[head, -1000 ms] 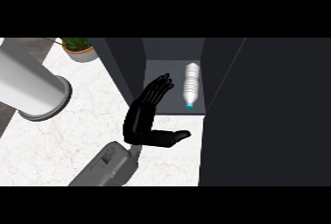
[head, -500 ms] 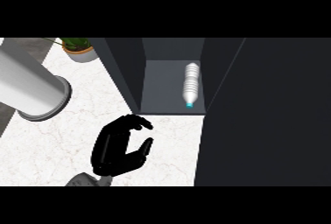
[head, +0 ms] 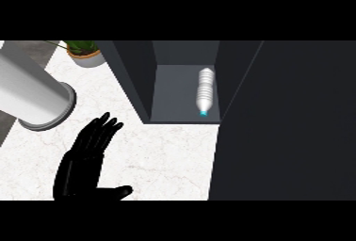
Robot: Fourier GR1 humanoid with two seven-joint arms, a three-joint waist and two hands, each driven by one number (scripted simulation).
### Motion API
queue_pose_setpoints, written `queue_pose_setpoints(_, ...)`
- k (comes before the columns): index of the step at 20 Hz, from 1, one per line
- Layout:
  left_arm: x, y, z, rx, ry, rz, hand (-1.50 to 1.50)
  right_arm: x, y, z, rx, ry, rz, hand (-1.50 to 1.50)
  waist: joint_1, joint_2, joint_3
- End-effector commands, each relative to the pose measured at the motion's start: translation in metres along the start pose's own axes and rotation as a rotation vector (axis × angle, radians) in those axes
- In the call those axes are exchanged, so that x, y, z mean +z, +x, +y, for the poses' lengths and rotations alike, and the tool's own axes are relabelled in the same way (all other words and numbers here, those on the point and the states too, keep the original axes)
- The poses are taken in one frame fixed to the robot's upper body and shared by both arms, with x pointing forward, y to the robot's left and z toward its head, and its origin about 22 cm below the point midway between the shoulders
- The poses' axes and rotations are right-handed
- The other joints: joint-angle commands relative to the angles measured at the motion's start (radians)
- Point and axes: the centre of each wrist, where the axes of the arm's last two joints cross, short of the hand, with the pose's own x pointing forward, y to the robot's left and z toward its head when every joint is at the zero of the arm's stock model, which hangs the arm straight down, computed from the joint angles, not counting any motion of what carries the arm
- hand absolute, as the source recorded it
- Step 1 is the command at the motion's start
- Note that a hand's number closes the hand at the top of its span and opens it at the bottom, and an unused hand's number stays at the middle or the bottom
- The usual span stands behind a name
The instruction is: Pick up the bottled water, place it into the cabinet and close the cabinet
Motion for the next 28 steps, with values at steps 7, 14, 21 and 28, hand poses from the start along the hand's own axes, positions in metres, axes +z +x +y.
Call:
queue_pose_setpoints(7,0.021,0.042,0.036,0.038,0.045,-0.016,-1.50,-0.024,0.046,0.013,0.189,0.284,-0.015,1.50,0.030,-0.003,-0.008)
queue_pose_setpoints(14,0.034,0.058,0.057,0.034,0.047,-0.003,-1.50,-0.034,0.032,0.027,0.043,0.279,-0.041,1.50,0.051,0.000,-0.012)
queue_pose_setpoints(21,0.039,0.076,0.074,0.036,0.002,-0.007,-1.50,-0.044,0.024,0.033,-0.097,0.258,-0.118,1.50,0.108,0.020,-0.011)
queue_pose_setpoints(28,0.041,0.087,0.084,0.042,-0.036,0.009,-1.50,-0.051,0.019,0.025,-0.034,0.306,-0.063,1.50,0.152,0.038,-0.013)
